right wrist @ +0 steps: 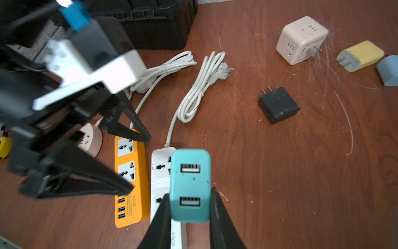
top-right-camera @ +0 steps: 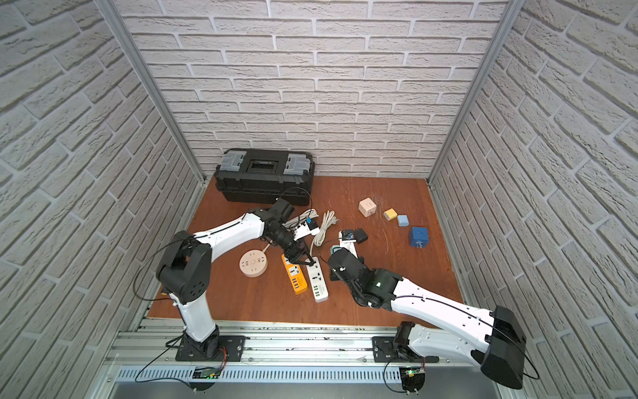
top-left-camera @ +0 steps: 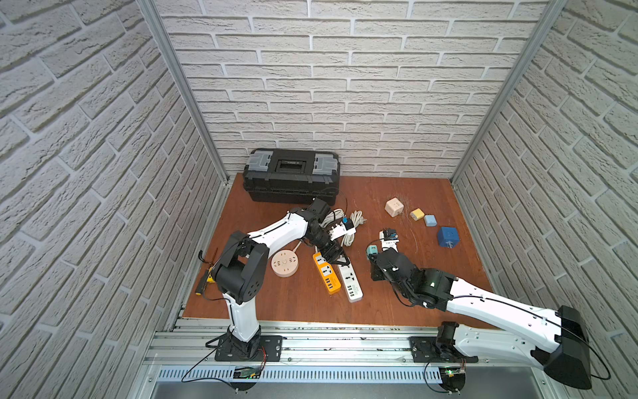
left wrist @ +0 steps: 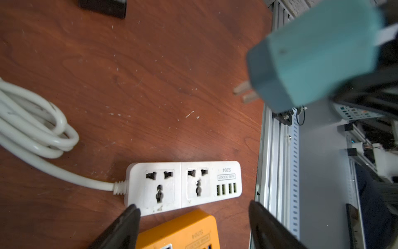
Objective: Pull the plug off the socket
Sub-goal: Place the plug at the center of the board.
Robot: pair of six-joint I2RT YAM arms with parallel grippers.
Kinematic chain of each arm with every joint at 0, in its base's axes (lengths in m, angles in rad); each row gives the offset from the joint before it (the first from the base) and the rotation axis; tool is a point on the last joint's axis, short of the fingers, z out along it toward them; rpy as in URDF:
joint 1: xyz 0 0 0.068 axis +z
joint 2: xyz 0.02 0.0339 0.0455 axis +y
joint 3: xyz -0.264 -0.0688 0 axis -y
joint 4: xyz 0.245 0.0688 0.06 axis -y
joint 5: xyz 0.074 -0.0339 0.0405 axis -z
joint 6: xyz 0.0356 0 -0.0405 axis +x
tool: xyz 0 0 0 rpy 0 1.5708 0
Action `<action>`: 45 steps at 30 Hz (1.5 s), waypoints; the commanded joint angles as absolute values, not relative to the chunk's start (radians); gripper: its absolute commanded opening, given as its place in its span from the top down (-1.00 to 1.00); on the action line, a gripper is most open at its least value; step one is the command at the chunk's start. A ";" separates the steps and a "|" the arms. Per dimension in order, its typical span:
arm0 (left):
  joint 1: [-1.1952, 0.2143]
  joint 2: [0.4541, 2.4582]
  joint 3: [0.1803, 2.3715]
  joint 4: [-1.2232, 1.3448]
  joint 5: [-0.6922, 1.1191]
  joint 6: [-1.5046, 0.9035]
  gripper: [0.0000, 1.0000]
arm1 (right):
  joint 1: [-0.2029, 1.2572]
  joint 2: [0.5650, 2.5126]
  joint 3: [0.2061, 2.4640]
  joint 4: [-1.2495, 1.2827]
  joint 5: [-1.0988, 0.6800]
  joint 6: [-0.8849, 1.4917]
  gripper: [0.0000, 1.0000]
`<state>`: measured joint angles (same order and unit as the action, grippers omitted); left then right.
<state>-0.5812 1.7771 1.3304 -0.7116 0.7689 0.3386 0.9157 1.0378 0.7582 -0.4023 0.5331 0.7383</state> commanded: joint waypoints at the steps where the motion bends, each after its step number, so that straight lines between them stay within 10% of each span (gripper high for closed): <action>1: -0.583 1.656 1.341 -0.732 0.696 0.336 -0.96 | 0.866 0.990 0.730 -0.409 0.572 0.786 0.95; 13: -0.494 1.318 1.154 -0.657 0.305 0.271 -0.96 | 0.518 0.835 0.621 -0.368 0.379 0.832 0.95; 28: -0.097 1.197 0.910 -0.651 0.465 0.205 -0.96 | 0.188 0.910 0.522 -0.190 0.115 0.855 0.95; 45: -0.155 1.202 0.874 -0.616 0.356 0.200 -0.96 | 0.034 0.984 0.472 -0.022 0.101 0.975 0.95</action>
<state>-0.1421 1.2163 0.8852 -0.6498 0.3851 0.1982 0.0517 0.9649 0.4805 -0.1139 0.1062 0.9264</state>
